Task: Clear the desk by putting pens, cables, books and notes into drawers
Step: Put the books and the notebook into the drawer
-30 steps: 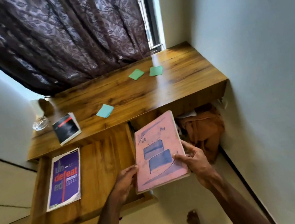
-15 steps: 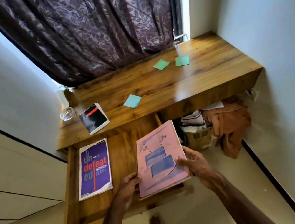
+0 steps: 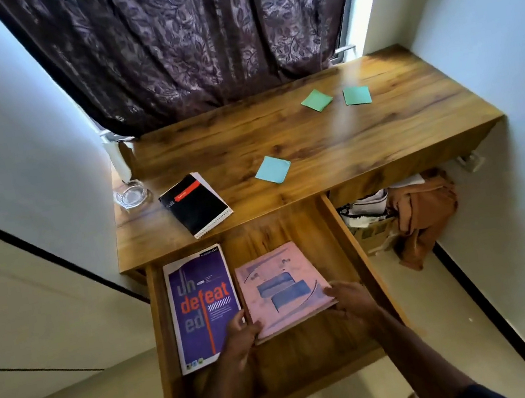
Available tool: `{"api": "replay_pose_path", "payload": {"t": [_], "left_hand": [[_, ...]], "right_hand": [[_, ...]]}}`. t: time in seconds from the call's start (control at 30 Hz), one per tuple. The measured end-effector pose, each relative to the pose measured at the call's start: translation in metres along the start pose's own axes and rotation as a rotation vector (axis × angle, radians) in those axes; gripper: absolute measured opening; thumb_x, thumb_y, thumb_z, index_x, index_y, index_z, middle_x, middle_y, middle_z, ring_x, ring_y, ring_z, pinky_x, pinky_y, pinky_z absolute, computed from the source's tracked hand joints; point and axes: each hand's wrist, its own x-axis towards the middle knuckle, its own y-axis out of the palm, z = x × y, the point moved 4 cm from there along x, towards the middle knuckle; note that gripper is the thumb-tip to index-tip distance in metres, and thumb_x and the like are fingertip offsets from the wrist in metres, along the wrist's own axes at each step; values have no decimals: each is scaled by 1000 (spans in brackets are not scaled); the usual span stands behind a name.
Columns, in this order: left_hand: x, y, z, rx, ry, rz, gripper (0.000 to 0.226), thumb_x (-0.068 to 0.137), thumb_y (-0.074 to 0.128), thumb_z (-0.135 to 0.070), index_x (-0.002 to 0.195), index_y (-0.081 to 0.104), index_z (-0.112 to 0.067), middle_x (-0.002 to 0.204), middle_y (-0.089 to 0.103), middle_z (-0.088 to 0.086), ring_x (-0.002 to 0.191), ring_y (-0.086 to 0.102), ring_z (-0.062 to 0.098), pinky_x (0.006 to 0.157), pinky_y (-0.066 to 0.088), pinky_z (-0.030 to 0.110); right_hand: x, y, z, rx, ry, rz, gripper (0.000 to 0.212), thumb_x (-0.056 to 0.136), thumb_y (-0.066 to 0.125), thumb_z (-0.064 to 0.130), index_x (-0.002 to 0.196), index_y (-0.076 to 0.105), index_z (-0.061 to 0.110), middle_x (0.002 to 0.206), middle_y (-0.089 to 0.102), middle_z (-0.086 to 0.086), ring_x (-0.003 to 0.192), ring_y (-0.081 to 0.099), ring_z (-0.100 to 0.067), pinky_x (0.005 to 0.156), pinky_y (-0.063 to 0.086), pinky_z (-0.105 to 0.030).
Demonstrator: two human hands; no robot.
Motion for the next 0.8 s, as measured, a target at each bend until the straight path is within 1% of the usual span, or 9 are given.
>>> {"api": "replay_pose_path", "payload": {"t": [0.07,0.13,0.23,0.27,0.4,0.53,0.63,0.73,0.8], "left_hand": [[11,-1,-11,86,45,-22,69,93,67,1,154,35,-6,146,52,21,130,54,37,108,48,53],[17,0,-19,196,81,-52,69,95,65,-2,155,33,-9,150,48,20,134,51,36,108,49,48],[26,2,-28,398,119,-85,63,98,62,-5,154,33,-9,152,45,16,139,46,33,111,46,44],[29,3,-30,471,122,-83,60,98,60,-4,152,34,-8,151,46,16,139,46,32,111,46,42],[40,3,-40,713,122,-73,58,95,59,1,149,36,-6,150,46,16,139,45,30,110,45,36],[49,-9,-42,883,121,-104,51,96,61,-7,144,45,-2,148,48,17,137,48,29,110,45,31],[54,-14,-36,910,125,-62,43,97,60,-7,138,53,-2,143,54,16,132,53,27,107,47,30],[54,-14,-28,929,154,-34,46,96,60,-4,141,51,-4,146,50,14,135,49,27,110,45,30],[53,-13,-24,957,180,-29,51,95,62,-4,144,48,-4,148,45,15,136,47,28,112,44,32]], "right_hand": [[4,4,-13,76,52,-19,25,95,66,12,116,66,-2,105,75,-19,93,76,-29,70,63,-36],[9,5,-22,144,89,-45,27,94,68,11,115,65,-5,109,74,-21,99,74,-33,78,63,-41],[16,20,-23,167,112,-73,30,93,71,16,117,66,-1,126,65,-22,118,64,-37,99,56,-51],[18,27,-20,152,113,-75,31,93,70,18,118,65,1,130,62,-21,122,61,-37,104,52,-53],[23,52,-10,100,115,-81,30,92,70,19,118,62,6,137,56,-17,127,55,-35,110,48,-49],[28,68,-6,73,121,-42,23,96,65,20,117,60,12,141,44,-10,139,41,-38,115,42,-48],[30,75,-3,-13,68,6,18,101,59,22,118,61,16,145,43,-8,138,40,-36,118,37,-51],[28,78,-3,-135,14,34,15,103,55,22,115,63,20,148,46,-9,129,45,-26,118,36,-50],[26,80,-7,-146,18,25,22,101,58,25,120,64,16,151,44,-10,136,41,-29,119,33,-51]]}}
